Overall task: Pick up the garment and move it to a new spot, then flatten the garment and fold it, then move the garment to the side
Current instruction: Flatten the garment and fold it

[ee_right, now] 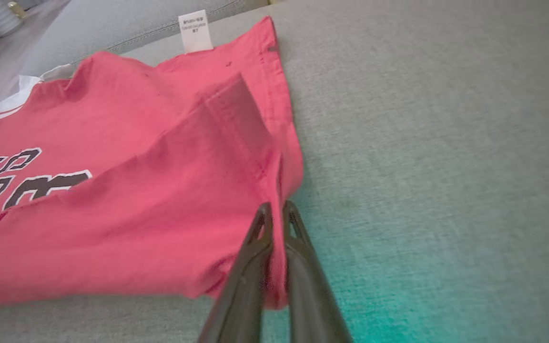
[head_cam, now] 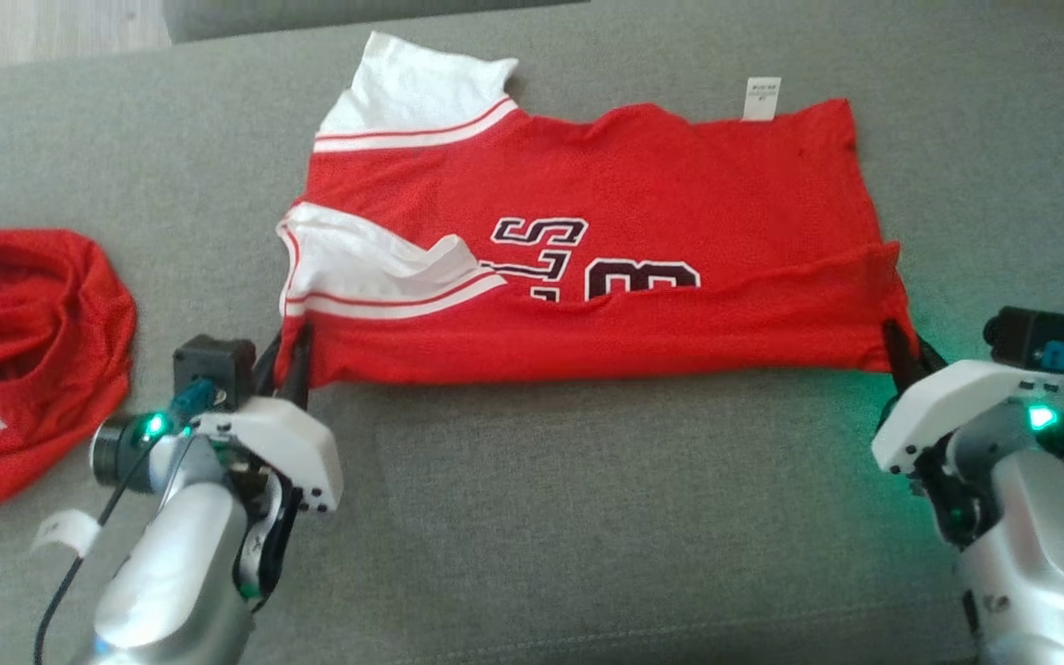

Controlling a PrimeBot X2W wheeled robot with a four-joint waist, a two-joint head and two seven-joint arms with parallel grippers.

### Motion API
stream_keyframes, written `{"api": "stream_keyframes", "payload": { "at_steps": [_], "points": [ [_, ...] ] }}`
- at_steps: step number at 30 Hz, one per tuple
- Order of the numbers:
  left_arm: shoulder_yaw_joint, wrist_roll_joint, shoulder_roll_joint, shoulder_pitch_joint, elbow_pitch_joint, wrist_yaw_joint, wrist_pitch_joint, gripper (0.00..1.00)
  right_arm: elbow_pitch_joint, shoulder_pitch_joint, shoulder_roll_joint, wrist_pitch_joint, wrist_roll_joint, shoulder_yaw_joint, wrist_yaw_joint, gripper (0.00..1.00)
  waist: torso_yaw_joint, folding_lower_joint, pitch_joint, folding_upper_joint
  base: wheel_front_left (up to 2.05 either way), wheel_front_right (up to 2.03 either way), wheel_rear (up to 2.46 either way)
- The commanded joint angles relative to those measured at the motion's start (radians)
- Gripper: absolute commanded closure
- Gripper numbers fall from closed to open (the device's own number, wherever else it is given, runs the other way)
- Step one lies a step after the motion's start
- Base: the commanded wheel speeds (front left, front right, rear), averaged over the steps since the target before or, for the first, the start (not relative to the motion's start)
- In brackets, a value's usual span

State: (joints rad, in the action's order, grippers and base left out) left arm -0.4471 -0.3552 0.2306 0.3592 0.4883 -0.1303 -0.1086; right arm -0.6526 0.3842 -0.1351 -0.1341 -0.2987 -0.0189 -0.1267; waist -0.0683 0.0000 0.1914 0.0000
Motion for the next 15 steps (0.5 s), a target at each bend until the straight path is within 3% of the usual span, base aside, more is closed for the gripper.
{"api": "stream_keyframes", "payload": {
  "at_steps": [1,11,15],
  "points": [
    [0.041,-0.01,0.042,0.012,-0.027,0.001,0.003,1.0,0.04,0.015,-0.027,-0.009,-0.013,0.026,-0.004,1.0,-0.002,0.0,-0.014,0.0,0.0,0.0,0.0],
    [0.049,-0.082,0.08,-0.092,-0.117,0.027,0.107,1.0,0.16,-0.085,-0.14,-0.231,-0.139,0.066,-0.004,1.0,-0.01,0.0,-0.102,0.0,0.0,0.0,0.0],
    [0.073,-0.115,0.101,-0.159,-0.193,0.007,0.137,1.0,0.219,-0.136,-0.163,-0.308,-0.165,0.068,-0.004,1.0,-0.02,0.0,-0.128,0.0,0.0,0.0,0.0]
  ]
}}
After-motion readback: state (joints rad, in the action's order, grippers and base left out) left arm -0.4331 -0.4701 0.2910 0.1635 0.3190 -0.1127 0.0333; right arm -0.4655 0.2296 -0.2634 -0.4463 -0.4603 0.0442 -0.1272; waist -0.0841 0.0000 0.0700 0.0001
